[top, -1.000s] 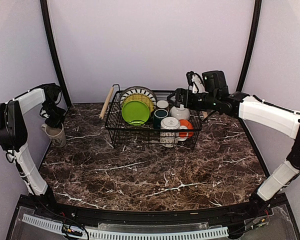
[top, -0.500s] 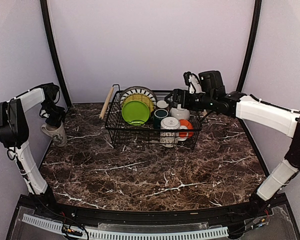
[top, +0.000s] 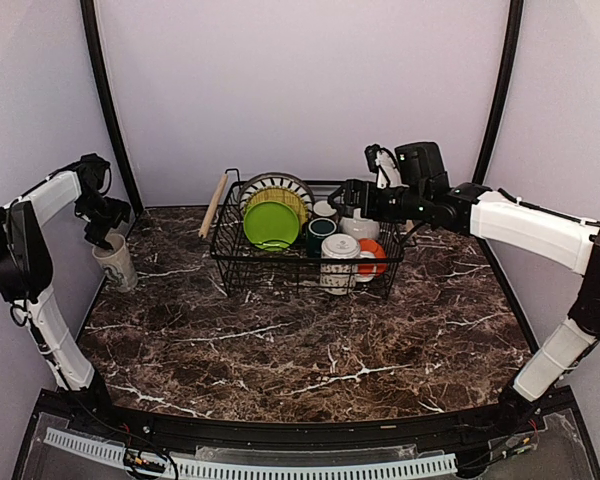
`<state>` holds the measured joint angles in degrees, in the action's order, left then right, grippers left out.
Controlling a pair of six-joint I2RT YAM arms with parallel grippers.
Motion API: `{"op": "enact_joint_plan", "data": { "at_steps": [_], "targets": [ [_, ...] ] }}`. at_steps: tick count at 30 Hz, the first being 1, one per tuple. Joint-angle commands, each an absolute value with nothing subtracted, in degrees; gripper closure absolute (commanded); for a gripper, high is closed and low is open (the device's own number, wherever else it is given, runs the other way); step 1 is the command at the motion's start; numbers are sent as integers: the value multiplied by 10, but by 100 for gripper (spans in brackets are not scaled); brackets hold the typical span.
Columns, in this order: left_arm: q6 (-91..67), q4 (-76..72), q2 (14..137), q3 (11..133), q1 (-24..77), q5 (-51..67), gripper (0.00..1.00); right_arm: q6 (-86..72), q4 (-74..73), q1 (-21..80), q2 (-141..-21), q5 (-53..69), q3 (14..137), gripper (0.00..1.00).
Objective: Unload the mixed dishes from the dish rack
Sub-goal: Place the cup at the corner of the board, then grab the cup from the dish rack.
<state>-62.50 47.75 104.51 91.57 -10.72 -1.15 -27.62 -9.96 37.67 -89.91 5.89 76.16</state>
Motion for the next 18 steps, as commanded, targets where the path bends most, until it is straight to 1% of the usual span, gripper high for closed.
{"op": "enact_joint_plan", "data": {
  "at_steps": [1, 5, 9, 10, 14, 18],
  "targets": [
    [-511, 404, 958, 902, -107, 31, 14, -268, -98, 383, -908, 48, 776, 1],
    [-428, 310, 883, 845, -107, 88, 13, -264, -98, 384, -910, 47, 776, 1],
    [-351, 233, 822, 801, -103, 184, 12, -252, -109, 386, -921, 45, 786, 1],
    [-327, 208, 816, 788, -101, 227, 12, -246, -117, 387, -925, 44, 791, 1],
    [-259, 150, 790, 759, -67, 306, 11, -218, -150, 396, -951, 37, 829, 1],
    [-178, 133, 781, 752, -11, 336, 11, -189, -190, 410, -981, 19, 869, 1]
  ]
}}
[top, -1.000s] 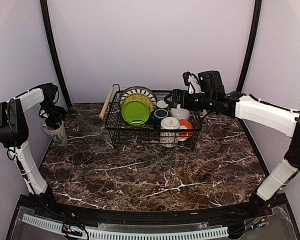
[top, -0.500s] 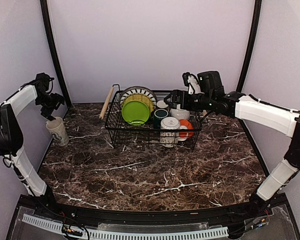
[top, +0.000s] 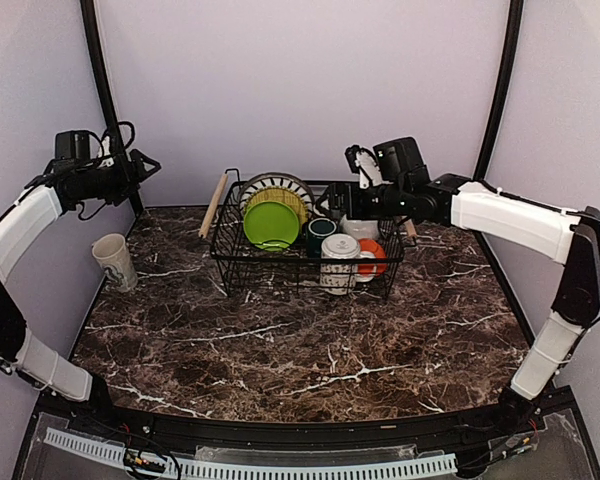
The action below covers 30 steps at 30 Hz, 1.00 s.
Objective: Unload the mixed dishes from the dish rack
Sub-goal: Grab the cup from the dish rack.
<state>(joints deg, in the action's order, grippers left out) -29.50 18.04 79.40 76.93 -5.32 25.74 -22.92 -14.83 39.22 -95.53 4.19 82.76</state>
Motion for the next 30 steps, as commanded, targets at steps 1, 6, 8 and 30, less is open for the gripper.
{"op": "enact_joint_plan", "data": {
  "at_steps": [1, 6, 8, 30],
  "targets": [
    [-167, 132, 779, 752, 16, 337, 11, -182, -199, 412, -988, 17, 879, 1],
    [-140, 112, 778, 739, 37, 362, 13, -162, -240, 414, -1019, 12, 917, 1],
    [-128, 115, 777, 740, 42, 367, 14, -156, -261, 414, -1034, 5, 935, 1],
    [-125, 168, 786, 791, 188, 331, 17, -128, -523, 413, -1190, -40, 1103, 1]
  ]
}}
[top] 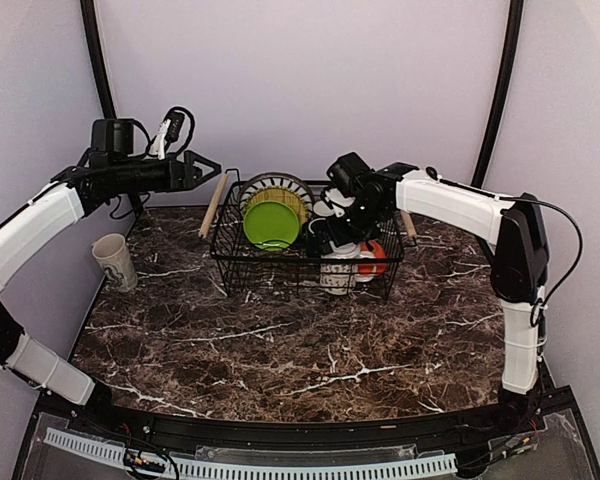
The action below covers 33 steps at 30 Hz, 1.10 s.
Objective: Unload the mixed dishes from the dish rack
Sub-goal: Grab the cup from the dish rack.
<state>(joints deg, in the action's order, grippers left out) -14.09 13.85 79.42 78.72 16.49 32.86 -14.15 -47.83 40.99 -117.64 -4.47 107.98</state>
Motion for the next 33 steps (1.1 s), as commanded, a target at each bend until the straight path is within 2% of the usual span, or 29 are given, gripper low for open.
{"op": "enact_joint_plan", "data": {
  "at_steps": [1, 10, 16, 20, 23, 25, 33],
  "targets": [
    [-120, 171, 787, 789, 197, 329, 17, -126, -529, 413, -1194, -38, 1107, 1],
    [-129, 180, 783, 770, 238, 305, 17, -118, -569, 413, -1232, -23, 1137, 2],
    [-129, 176, 780, 759, 256, 288, 17, -119, -567, 408, -1248, -17, 1141, 11],
    [-141, 171, 778, 757, 265, 286, 17, -115, -553, 406, -1244, -12, 1132, 20],
    [-147, 168, 775, 751, 270, 282, 17, -114, -535, 404, -1233, -4, 1119, 32],
    [-150, 168, 774, 749, 271, 279, 17, -114, -522, 404, -1223, -3, 1112, 36],
    [-169, 164, 775, 747, 279, 273, 17, -124, -447, 402, -1169, -3, 1076, 66]
  ]
}}
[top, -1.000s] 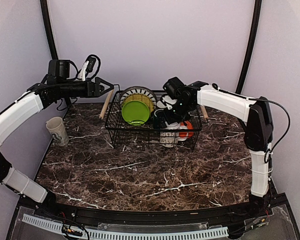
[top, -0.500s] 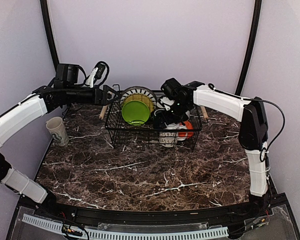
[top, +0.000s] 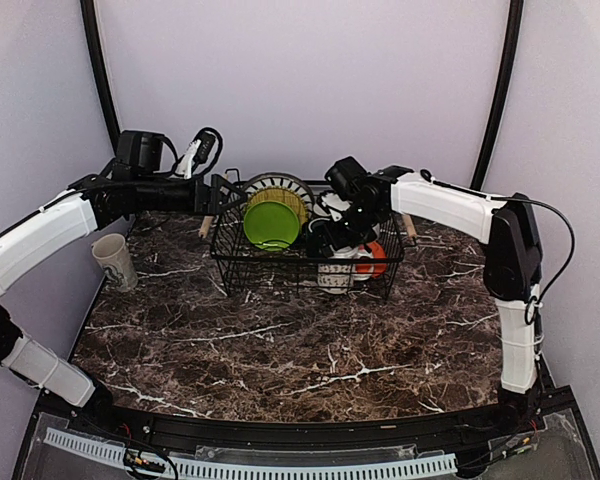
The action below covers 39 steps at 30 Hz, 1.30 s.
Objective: Unload the mixed dishes from the dish rack
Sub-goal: Grab the cup from the dish rack, then pass from the right arm to the left
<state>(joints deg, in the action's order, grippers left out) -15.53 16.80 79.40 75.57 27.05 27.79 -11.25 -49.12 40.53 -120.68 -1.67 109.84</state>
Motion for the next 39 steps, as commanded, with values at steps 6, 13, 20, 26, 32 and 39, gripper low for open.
{"op": "enact_joint_plan", "data": {
  "at_steps": [6, 13, 20, 26, 32, 39],
  "targets": [
    [-180, 161, 783, 749, 290, 273, 18, -145, -394, 392, -1144, 40, 1054, 87],
    [-199, 147, 791, 751, 298, 276, 18, -180, -362, 386, -1126, 56, 1049, 100],
    [-216, 122, 802, 747, 299, 296, 20, -243, -234, 357, -1040, 106, 947, 100],
    [-258, 73, 808, 735, 299, 323, 19, -318, -116, 320, -996, 214, 880, 100],
    [-333, -18, 833, 714, 299, 371, 18, -377, -38, 310, -984, 279, 851, 100],
    [-389, -92, 868, 703, 301, 396, 18, -448, 68, 307, -970, 336, 820, 100]
  ]
}}
